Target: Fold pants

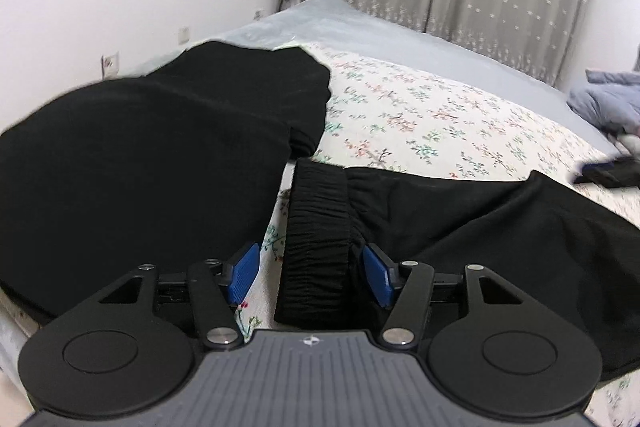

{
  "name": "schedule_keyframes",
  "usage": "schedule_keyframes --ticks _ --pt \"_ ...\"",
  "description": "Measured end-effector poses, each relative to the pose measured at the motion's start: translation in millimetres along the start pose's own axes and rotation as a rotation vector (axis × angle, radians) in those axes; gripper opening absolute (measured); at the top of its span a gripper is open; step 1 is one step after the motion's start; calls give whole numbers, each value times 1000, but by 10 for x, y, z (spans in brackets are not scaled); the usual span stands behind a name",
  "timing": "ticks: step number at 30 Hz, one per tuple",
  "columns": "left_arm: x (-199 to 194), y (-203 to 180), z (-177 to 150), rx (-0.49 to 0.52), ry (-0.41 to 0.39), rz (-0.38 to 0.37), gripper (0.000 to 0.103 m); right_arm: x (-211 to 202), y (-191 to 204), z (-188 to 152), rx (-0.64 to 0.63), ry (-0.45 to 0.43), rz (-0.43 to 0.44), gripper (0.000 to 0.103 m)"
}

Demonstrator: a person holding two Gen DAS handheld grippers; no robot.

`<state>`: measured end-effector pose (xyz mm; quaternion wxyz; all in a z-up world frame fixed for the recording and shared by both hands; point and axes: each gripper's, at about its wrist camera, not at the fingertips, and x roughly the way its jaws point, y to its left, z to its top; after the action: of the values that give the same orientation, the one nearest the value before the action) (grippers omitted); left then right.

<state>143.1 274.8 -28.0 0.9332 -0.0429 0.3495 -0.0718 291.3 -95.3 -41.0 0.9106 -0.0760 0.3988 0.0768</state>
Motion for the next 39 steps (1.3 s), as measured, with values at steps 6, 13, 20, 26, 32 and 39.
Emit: schedule_keyframes --ticks 6,13,20,26,32,39 --pt "30 28 -48 -176 35 -78 75 -791 540 -573 -66 32 156 65" --pt "188 -177 -37 -167 67 19 28 -1060 899 -1559 -75 141 201 63" --pt "-347 -377 197 14 -158 215 19 -1193 923 -1665 -10 123 185 48" --pt "-241 184 -51 -357 -6 51 48 -1302 849 -1806 88 99 218 48" --pt "-255 81 -82 -485 36 -45 54 -1405 600 -1877 195 84 197 42" --pt "200 -134 -148 -563 189 56 49 -1381 698 -1944 170 54 159 43"
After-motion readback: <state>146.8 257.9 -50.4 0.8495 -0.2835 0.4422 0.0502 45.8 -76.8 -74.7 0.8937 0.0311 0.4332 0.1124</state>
